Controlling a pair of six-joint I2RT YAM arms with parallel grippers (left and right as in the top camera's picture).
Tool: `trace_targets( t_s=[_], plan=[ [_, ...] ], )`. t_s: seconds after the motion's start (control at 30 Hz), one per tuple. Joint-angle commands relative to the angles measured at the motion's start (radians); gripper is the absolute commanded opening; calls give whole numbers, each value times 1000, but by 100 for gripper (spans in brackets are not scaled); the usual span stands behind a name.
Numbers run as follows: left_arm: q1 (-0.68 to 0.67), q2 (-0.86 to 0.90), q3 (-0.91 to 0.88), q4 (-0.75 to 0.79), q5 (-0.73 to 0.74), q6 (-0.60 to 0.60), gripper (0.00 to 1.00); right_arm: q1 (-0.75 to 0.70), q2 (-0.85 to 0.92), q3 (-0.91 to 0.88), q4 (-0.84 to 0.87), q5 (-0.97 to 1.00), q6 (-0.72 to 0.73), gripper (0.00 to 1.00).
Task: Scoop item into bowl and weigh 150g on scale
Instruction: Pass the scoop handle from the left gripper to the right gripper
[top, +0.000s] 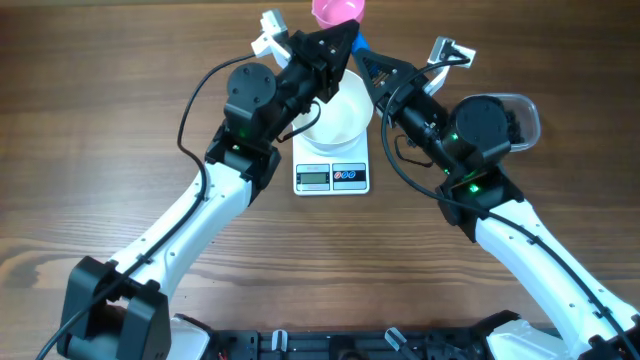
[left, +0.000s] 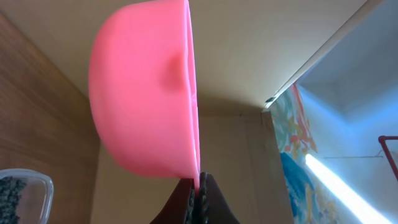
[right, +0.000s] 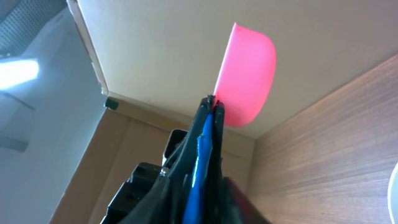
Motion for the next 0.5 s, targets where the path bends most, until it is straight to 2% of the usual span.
trace_targets(
  t_s=[0.0,0.1,0.17,0.27,0.33,0.4,0.47],
  plan=[
    [-8,-2,16,2,12,28,4,8,12,16,8,14,-1,14],
    [-8,-2,16,2,16,28,4,8,12,16,9,36,0,4],
    [-10,-2,16,1,16,28,4,8,12,16,9,44,-4,4],
    [-10,-2,16,0,16,29,5,8,12,16,8,43,-84,4],
    [-10,-2,16,-9,16,68,35,8,12,16,-1,44,-156,4],
    [-10,-2,16,-45,16,173,68,5,12,16,-30,43,-241,4],
    [-10,-2,16,-96,16,292,75,-6,12,16,-64,29,-268,4]
  ],
)
